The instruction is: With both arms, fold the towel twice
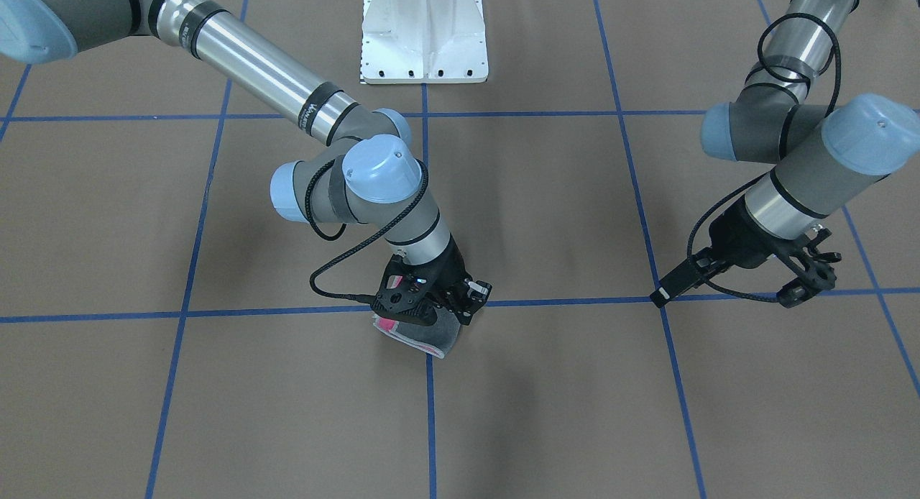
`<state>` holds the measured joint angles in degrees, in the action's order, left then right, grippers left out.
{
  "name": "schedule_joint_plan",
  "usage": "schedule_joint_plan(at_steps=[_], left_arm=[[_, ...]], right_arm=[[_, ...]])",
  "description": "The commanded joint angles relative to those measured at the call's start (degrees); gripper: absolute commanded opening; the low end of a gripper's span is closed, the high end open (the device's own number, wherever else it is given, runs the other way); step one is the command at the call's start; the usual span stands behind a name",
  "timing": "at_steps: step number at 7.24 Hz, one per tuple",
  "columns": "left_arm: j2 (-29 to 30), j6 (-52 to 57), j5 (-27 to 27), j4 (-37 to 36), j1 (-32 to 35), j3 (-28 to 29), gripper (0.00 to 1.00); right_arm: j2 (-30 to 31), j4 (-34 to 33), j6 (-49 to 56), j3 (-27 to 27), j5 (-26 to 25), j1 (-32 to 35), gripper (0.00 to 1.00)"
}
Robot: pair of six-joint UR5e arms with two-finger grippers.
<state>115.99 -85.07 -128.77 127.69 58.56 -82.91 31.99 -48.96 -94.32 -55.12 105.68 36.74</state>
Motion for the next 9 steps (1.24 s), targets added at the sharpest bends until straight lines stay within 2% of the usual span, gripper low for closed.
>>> schedule_joint_plan(at_steps=[1,9], left_arm=[[0.11,-0.10,0.01,-0.07,-0.02,0.11,1.00],[0.11,0.17,-0.08,-0.07,0.94,0.03,1.00]], right_arm=[[1.15,-1.75,0.01,-0.96,0.23,-0.43,0.00],[0.89,-1.58,0.01,-0.61,0.05,-3.43,0.00]])
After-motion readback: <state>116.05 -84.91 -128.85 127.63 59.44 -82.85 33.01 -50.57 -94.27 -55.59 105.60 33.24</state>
